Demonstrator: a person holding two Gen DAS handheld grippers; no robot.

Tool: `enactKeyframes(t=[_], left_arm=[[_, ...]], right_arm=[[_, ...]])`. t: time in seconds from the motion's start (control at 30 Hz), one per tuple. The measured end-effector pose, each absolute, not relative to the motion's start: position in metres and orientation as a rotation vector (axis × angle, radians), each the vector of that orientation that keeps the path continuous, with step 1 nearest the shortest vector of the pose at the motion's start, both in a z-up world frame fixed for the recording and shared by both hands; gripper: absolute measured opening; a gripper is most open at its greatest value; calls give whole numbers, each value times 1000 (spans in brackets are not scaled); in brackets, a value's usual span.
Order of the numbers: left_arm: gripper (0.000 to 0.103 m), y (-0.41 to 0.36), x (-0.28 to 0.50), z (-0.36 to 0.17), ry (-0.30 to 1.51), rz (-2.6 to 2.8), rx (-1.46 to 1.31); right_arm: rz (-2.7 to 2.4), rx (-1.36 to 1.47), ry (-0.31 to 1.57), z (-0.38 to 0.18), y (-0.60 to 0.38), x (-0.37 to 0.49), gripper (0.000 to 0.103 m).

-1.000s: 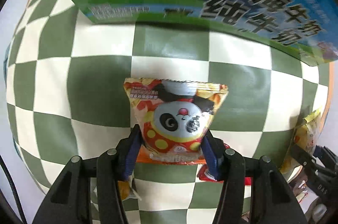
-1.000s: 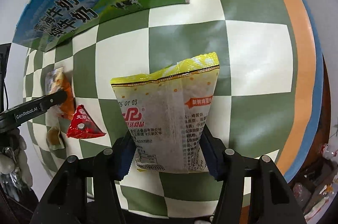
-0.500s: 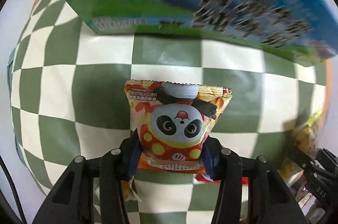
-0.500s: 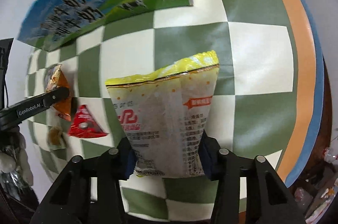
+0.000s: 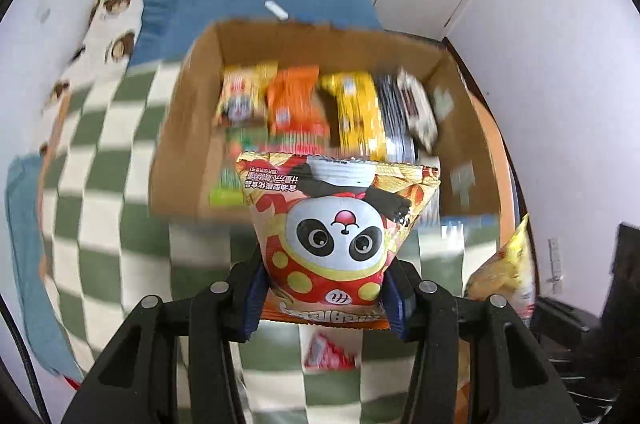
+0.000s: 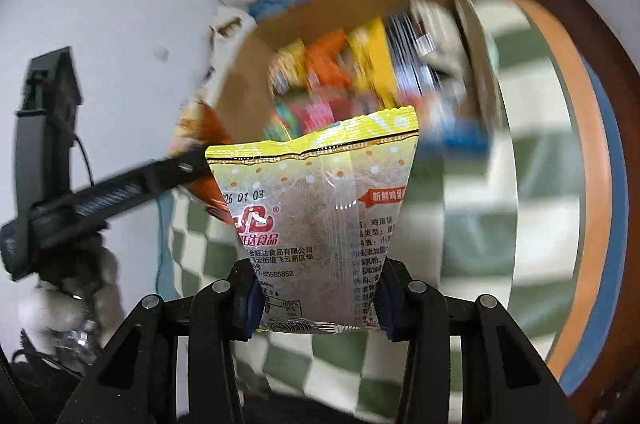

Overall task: Organize snacks
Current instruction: 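Lower the panda bag and bread bag into the box and open both tools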

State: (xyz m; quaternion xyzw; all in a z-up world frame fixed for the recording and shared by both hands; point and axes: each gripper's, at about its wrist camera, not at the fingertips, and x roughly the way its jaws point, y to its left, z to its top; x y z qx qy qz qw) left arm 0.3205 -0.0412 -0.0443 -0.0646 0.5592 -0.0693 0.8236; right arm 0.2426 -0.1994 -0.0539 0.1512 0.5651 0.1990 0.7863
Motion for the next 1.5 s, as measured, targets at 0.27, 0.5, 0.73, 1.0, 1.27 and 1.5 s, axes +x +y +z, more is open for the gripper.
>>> enactKeyframes(t=[0.27, 0.5, 0.73, 1.0, 1.27, 1.5], left_arm=[[46, -29, 456, -76, 1325, -120, -170], [49, -19, 530, -120, 1456, -94, -231], [98, -15, 546, -131, 1455, -66, -188], [98, -13, 528, -127, 1429, -31, -131], [98, -6, 491, -108, 1358, -6, -121], [98, -3, 453, -79, 1267, 1, -106]], right_arm=[[358, 221, 1189, -34, -178, 388, 47], [288, 218, 1298, -63, -169, 477, 83], [209, 131, 1378, -90, -169, 509, 100], [167, 67, 1353, -95, -178, 488, 100], [161, 66, 1320, -89, -177, 456, 100], [157, 44, 1235, -62, -173, 419, 100]])
